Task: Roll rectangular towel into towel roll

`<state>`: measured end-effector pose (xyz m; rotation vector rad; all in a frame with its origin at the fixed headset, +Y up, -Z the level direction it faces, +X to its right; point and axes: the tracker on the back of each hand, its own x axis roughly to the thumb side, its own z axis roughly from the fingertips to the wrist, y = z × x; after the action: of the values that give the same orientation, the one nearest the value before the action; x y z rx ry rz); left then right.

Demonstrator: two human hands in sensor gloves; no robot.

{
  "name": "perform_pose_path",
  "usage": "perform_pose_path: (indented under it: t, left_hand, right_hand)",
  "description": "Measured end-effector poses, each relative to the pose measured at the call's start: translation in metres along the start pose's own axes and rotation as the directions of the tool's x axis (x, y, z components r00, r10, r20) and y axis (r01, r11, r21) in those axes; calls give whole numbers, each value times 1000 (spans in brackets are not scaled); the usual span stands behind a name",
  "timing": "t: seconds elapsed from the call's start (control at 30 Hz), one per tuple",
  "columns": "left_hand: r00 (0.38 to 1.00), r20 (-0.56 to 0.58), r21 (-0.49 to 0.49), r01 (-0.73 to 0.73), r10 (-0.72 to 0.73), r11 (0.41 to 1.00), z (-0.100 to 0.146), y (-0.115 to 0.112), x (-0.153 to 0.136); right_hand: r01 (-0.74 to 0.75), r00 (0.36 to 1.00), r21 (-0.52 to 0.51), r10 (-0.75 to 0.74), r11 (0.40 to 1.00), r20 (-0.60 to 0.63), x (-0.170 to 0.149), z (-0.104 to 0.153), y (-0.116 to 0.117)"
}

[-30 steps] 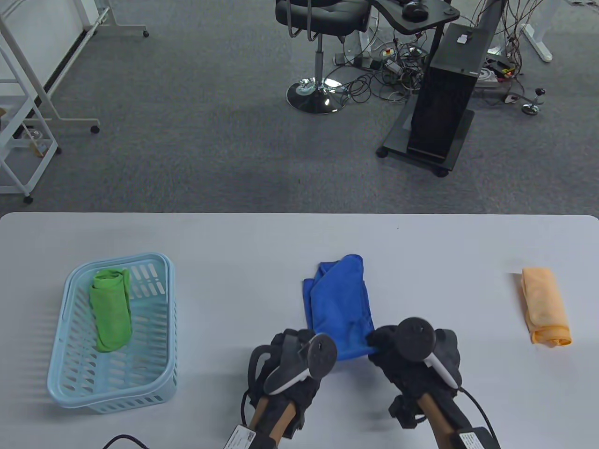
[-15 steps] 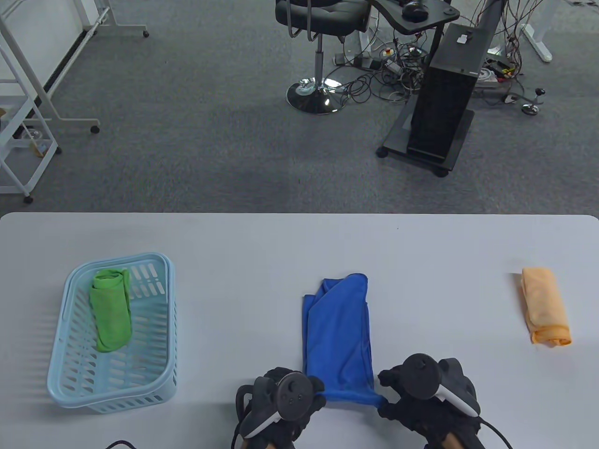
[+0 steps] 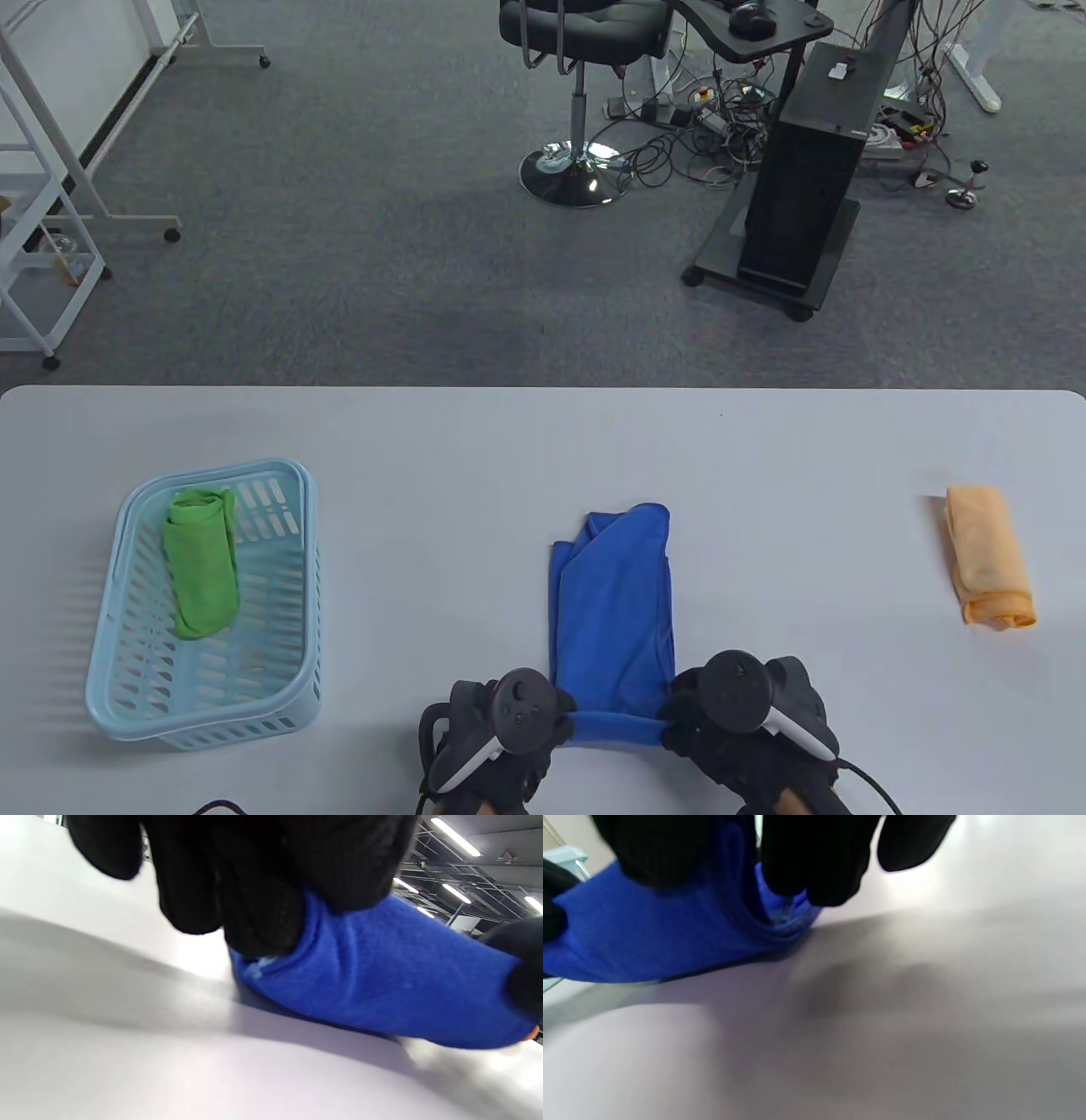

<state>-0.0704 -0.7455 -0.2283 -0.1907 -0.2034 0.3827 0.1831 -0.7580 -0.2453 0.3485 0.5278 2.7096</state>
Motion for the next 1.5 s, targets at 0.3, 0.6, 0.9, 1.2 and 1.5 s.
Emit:
perform_pose_path:
  t: [0.3, 0.6, 0.9, 1.2, 1.5]
  left_hand:
    - [954, -40, 19, 298, -297, 954, -12, -20, 15]
    - [941, -86, 7, 330, -328, 944, -16, -28, 12]
    - [935, -119, 138, 350, -335, 927, -2, -3, 19]
    - [873, 90, -121, 488, -480, 865, -11, -37, 28]
    - [939, 47, -48, 343, -341, 938, -9, -29, 17]
  right_hand:
    - [-90, 996, -161, 85, 983, -34, 5, 5, -4]
    - [-236, 967, -138, 246, 962, 65, 23, -1, 12]
    - [-413, 911, -26, 413, 910, -6, 24, -13, 31]
    - [-343, 939, -88, 341, 935, -40, 22, -14, 29]
    - [-289, 957, -75, 287, 955, -31, 18, -12, 22]
